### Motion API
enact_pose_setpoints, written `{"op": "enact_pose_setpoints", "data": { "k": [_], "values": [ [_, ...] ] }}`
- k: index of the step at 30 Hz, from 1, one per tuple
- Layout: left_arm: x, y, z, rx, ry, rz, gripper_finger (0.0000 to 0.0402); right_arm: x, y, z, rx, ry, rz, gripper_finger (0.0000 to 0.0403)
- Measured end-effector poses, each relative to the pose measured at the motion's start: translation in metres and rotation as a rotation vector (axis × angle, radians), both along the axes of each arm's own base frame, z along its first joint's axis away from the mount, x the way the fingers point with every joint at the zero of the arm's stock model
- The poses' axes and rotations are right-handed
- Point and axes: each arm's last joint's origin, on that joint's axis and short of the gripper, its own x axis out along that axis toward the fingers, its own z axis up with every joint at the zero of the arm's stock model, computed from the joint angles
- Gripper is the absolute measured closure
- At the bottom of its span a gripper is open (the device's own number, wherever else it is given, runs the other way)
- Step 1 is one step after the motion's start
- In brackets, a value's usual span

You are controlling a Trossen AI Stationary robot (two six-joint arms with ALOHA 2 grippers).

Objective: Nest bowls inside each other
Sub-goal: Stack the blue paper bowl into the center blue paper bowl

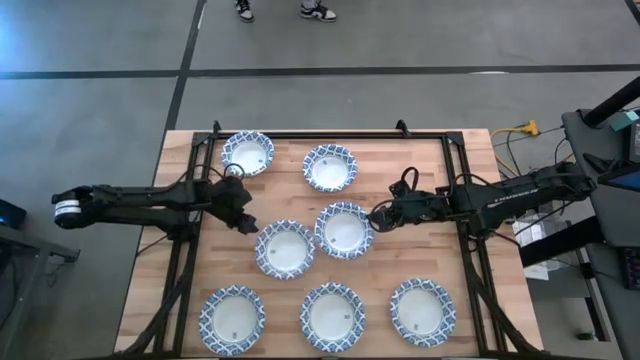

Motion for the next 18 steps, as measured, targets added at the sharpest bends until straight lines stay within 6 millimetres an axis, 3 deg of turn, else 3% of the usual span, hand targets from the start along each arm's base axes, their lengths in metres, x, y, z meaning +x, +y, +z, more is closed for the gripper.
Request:
{"op": "enact_pose_setpoints", "data": {
  "k": [4, 7, 11, 18],
  "values": [
    [0.004, 0.001, 0.0, -0.014, -0.017, 0.014, 0.0361, 0.0, 0.0, 0.0, -0.002, 0.0, 0.002, 0.0223],
    [0.009, 0.002, 0.0, -0.027, -0.056, -0.004, 0.037, 0.0, 0.0, 0.0, -0.005, 0.001, 0.004, 0.0223],
    [0.014, 0.003, -0.003, -0.041, -0.056, -0.015, 0.0349, 0.0, 0.0, 0.0, -0.006, 0.002, 0.004, 0.0223],
    [0.023, 0.005, -0.015, -0.072, -0.013, -0.027, 0.028, 0.0, 0.0, 0.0, -0.006, 0.002, 0.004, 0.0223]
  ]
}}
